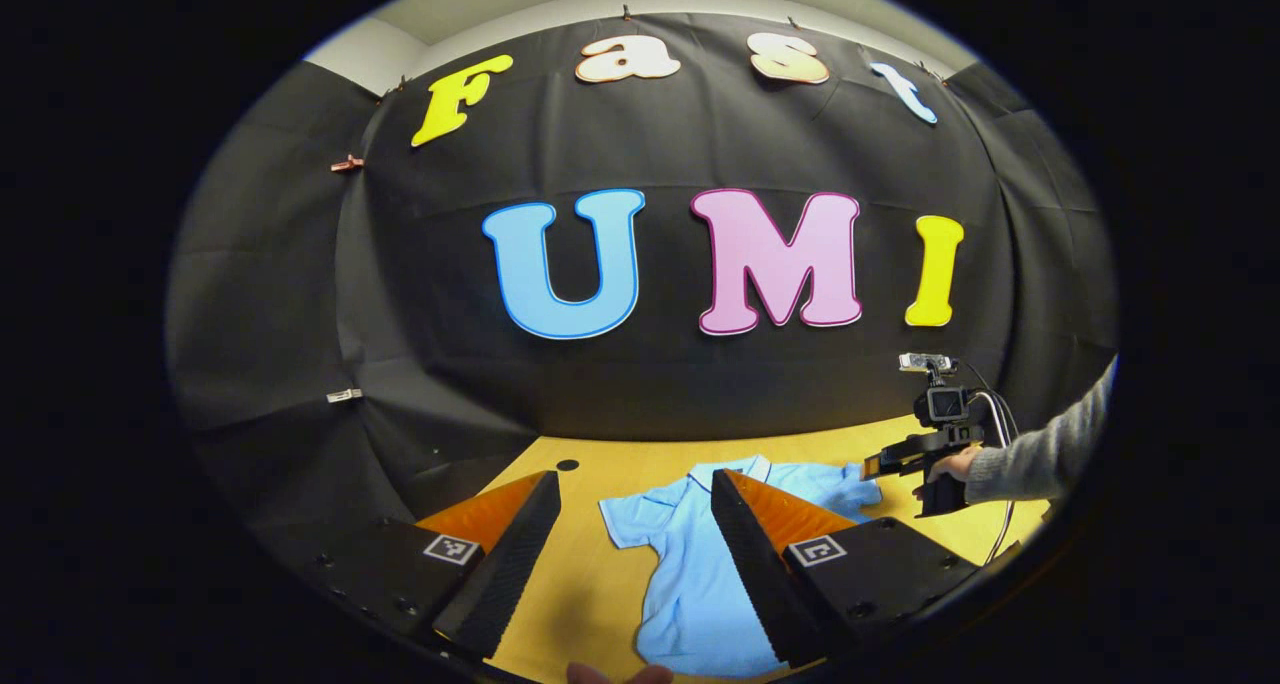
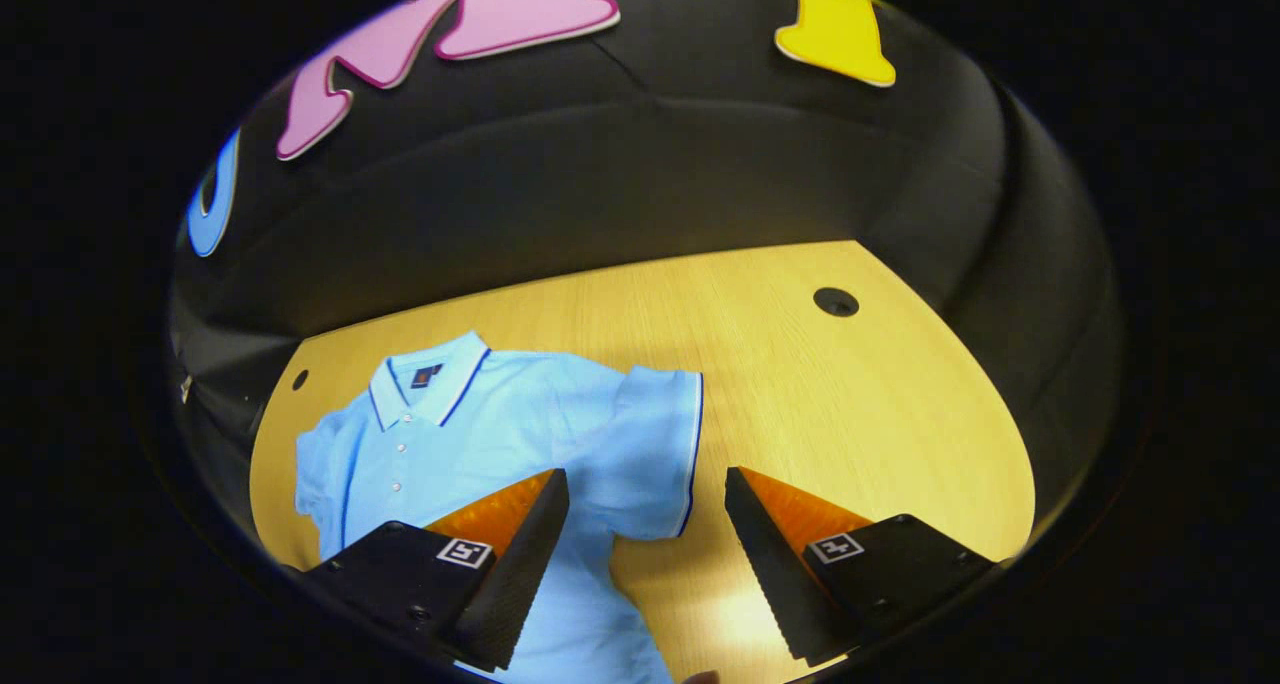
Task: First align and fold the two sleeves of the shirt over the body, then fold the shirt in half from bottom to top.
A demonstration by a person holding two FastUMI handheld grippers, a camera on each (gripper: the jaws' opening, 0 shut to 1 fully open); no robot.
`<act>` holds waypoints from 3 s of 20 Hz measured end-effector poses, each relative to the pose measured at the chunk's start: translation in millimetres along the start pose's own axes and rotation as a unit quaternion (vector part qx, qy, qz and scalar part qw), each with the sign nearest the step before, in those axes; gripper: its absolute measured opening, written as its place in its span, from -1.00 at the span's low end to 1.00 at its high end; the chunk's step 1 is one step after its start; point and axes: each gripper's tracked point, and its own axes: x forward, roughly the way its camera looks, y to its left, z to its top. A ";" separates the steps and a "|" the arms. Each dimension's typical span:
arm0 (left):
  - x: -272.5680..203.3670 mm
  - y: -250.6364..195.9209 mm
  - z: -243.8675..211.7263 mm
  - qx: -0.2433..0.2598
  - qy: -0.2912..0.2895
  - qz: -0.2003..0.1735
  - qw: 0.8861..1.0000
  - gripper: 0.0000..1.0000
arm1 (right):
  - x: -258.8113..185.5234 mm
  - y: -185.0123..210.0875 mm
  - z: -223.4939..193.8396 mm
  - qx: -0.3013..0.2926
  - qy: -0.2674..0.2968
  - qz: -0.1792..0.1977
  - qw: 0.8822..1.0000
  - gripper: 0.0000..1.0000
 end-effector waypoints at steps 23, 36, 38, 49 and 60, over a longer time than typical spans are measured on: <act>-4.7 22.1 -18.2 -0.004 0.035 0.062 0.997 0.92 | 56.7 1.7 -14.7 -0.040 0.058 -0.008 0.997 -0.89; -12.1 35.1 -15.7 -0.010 0.026 0.067 0.997 0.92 | -2.2 97.2 19.4 -0.144 -0.039 0.088 0.985 -0.91; -14.6 38.8 -16.5 -0.011 0.026 0.071 0.997 0.92 | -10.3 122.8 12.3 -0.167 -0.038 0.112 0.979 -0.90; -36.9 61.6 -28.6 -0.021 0.037 0.105 0.994 0.92 | -28.9 226.8 -68.9 -0.298 0.005 0.194 0.935 -0.91; -38.1 69.6 -37.3 -0.025 0.048 0.120 0.991 0.93 | -20.5 247.2 -115.8 -0.299 0.063 0.208 0.929 -0.87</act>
